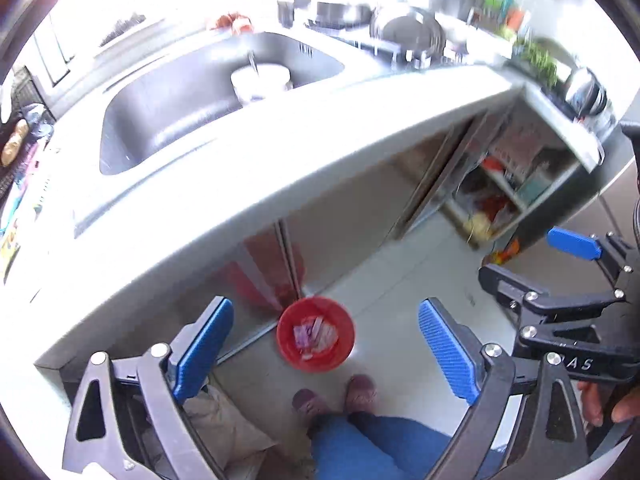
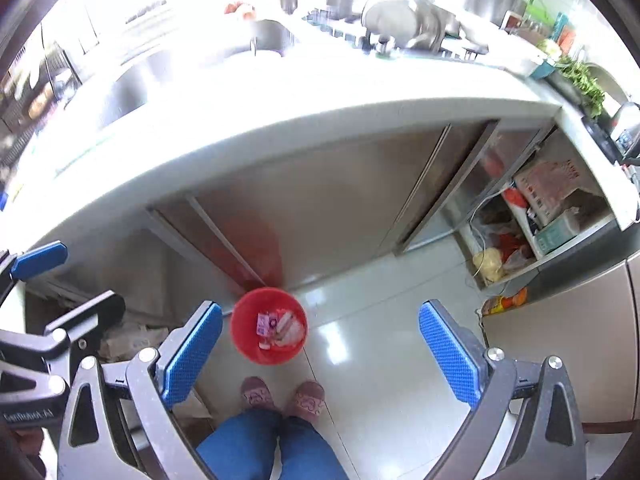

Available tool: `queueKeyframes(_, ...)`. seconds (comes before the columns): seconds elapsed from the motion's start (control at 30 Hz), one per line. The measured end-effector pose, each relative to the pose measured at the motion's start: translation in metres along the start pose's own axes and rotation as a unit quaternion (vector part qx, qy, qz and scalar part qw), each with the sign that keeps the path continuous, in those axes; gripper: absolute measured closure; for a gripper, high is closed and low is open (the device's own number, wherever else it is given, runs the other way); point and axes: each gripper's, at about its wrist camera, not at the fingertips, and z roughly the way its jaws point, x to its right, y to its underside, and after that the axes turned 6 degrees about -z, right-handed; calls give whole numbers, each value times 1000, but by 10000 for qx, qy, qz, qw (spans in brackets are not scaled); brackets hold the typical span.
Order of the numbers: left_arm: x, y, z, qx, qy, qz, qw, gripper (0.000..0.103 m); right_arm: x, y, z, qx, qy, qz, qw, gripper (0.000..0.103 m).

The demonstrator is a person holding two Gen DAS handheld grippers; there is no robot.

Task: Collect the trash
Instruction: 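Raise both open tools back up to the counter clutter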

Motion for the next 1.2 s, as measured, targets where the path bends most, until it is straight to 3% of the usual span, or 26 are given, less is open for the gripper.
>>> queueKeyframes(0.13,-6,-11,-35,428,-310,-147,9985,1,-7,-16,-19,282,-78,-141,9995,4)
queueKeyframes(0.4,-56,-45,-84,846,-873,-657,9904,0,-46,-72,-37,716,-564,-898,9918,4)
queueKeyframes(0.73,-169,-56,-127,1021,-1719,-1522,9679,0,-144,-147,-39,985,-1259,-2069,9652,4)
queueKeyframes(0.93,-259,-48,-142,950,-2101,-2210,9476,0,-239,-183,-33,1071,-1598,-3006,9341,4)
queueKeyframes(1.2,-367,-13,-151,713,-2454,-3065,9169,0,-357,-204,-16,847,-2083,-4280,8754,4)
